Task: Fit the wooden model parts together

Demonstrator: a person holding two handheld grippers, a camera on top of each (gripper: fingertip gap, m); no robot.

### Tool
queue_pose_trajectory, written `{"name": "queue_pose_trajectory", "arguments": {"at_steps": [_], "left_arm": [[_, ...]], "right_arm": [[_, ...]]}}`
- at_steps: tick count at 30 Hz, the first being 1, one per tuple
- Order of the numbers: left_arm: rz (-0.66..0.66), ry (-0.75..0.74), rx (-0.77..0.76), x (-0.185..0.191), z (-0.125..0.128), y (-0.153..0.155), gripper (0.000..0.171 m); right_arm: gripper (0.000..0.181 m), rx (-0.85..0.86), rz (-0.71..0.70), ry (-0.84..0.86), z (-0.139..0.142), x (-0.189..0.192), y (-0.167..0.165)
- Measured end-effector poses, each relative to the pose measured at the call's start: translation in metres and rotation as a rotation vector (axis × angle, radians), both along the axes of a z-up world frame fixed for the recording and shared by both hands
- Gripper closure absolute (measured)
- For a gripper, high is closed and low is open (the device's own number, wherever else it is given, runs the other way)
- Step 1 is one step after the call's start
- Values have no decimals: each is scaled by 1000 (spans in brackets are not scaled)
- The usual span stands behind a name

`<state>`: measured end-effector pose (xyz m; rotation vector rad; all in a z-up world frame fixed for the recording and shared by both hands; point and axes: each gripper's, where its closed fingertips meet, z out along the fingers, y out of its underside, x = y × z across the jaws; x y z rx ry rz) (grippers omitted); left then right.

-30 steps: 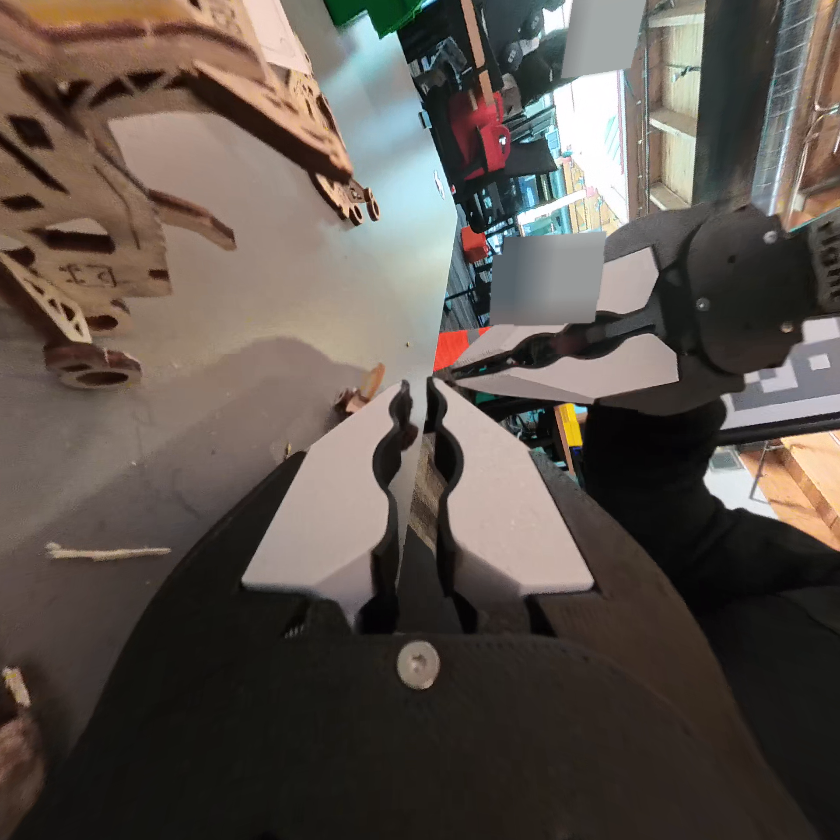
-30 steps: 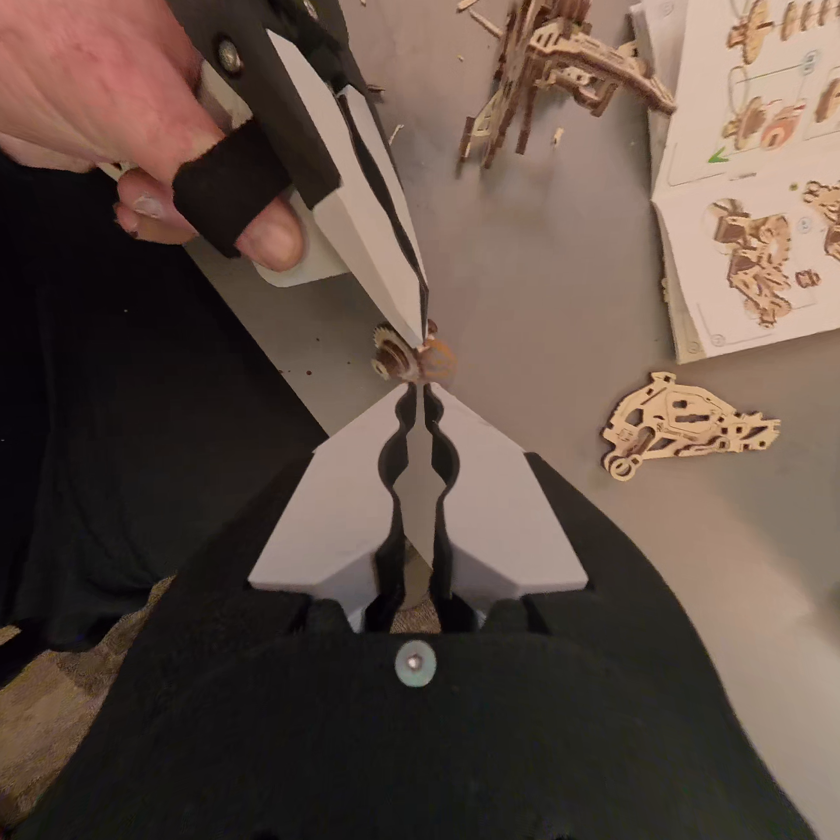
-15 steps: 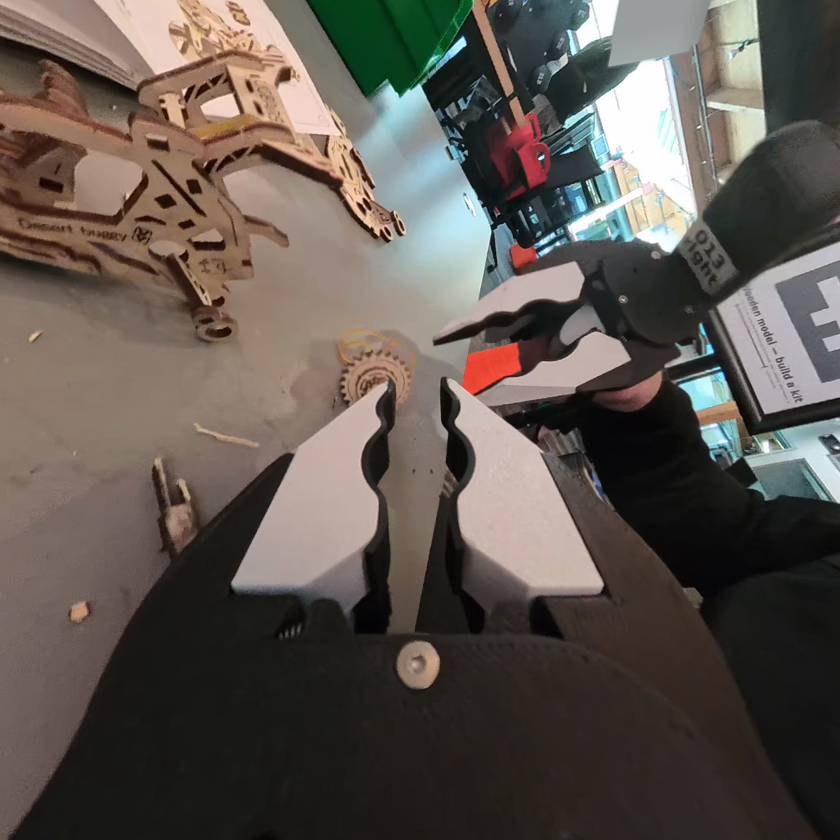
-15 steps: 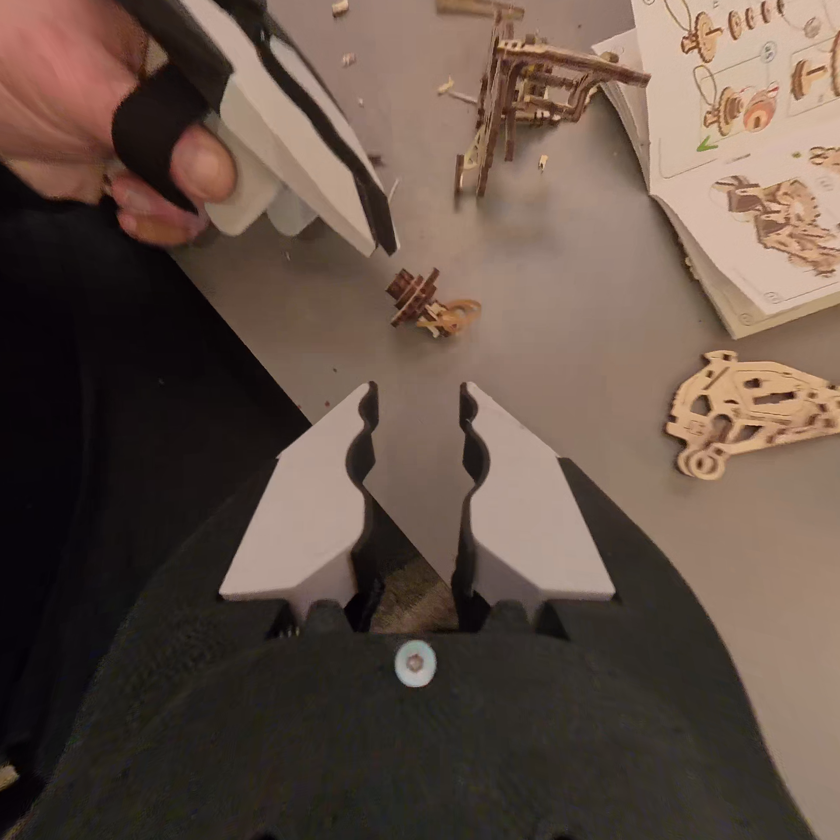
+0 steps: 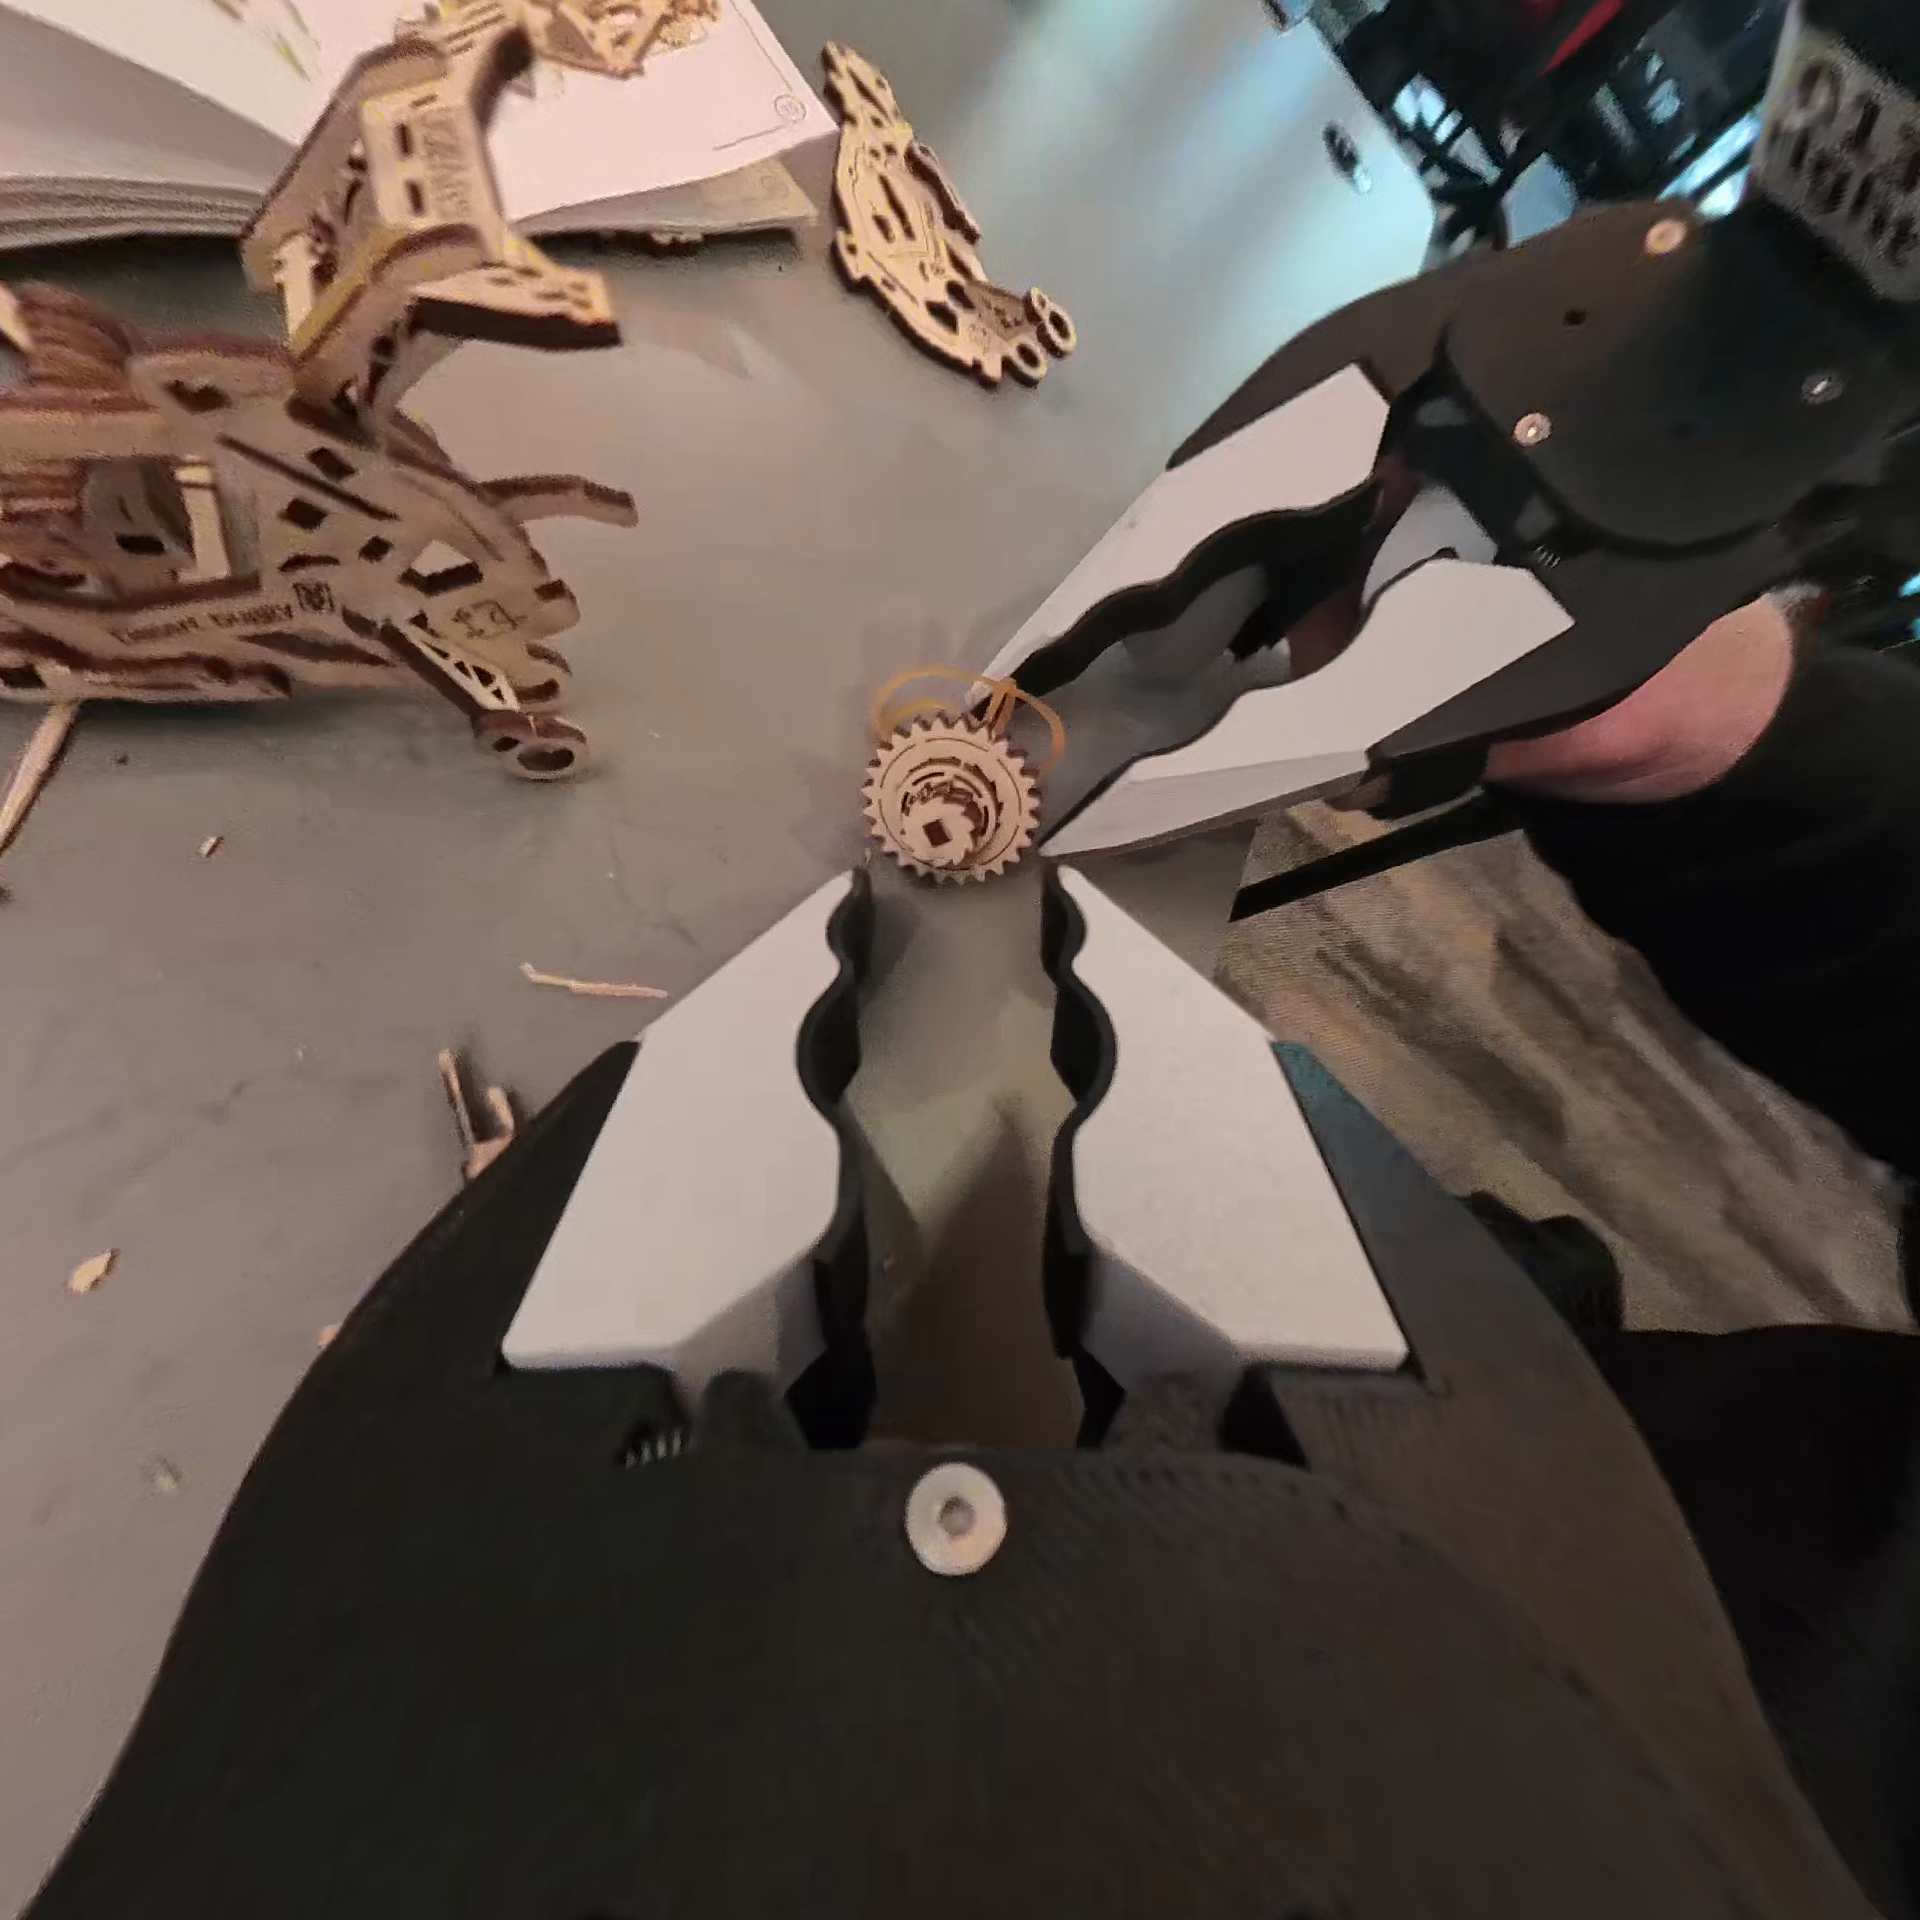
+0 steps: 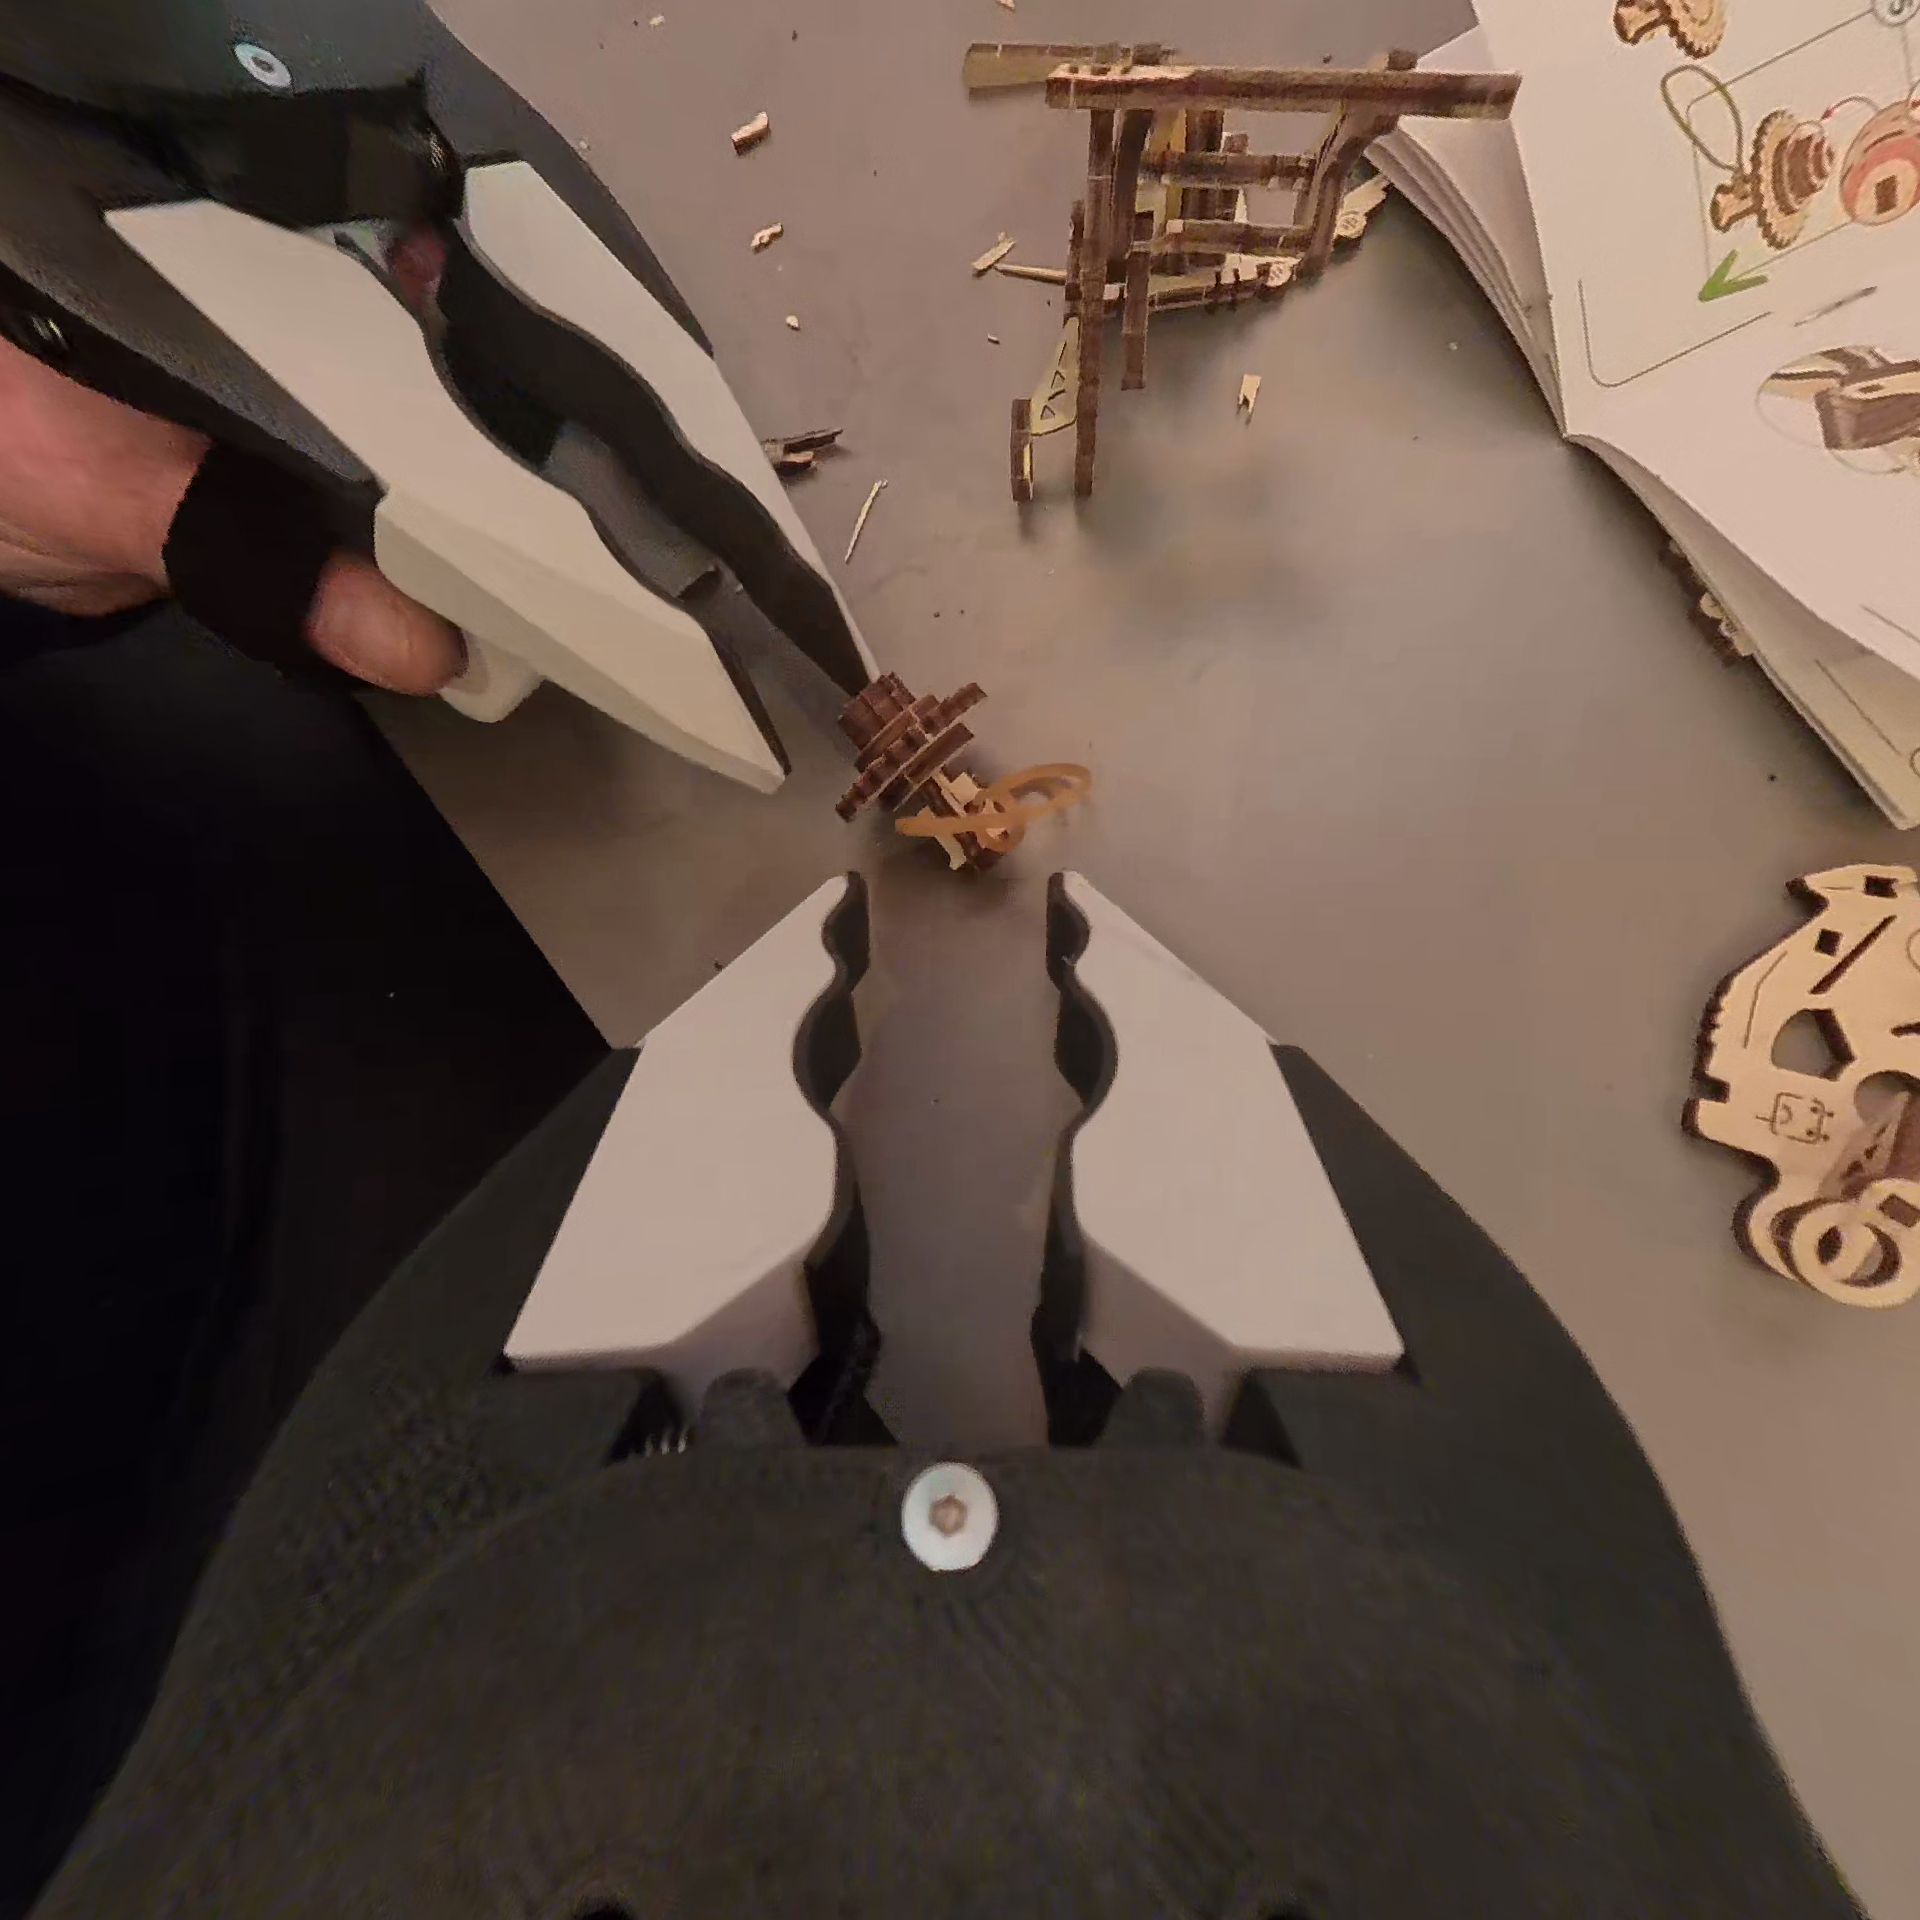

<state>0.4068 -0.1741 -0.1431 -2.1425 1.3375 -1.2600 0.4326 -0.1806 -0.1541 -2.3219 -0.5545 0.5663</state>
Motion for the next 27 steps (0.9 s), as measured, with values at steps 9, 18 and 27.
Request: {"name": "queue_pose_trajectory", "arguments": {"at_steps": [9, 18, 27], "left_arm": [[-53, 52, 102, 12, -7, -2, 140], [-58, -69, 137, 13, 10, 1, 145], [-77, -318, 300, 18, 60, 3, 145]], "right_arm": [[164, 24, 22, 26, 0, -5, 4], [172, 119, -8, 99, 20, -2, 6], [160, 225, -72, 324, 68, 4, 5]]}}
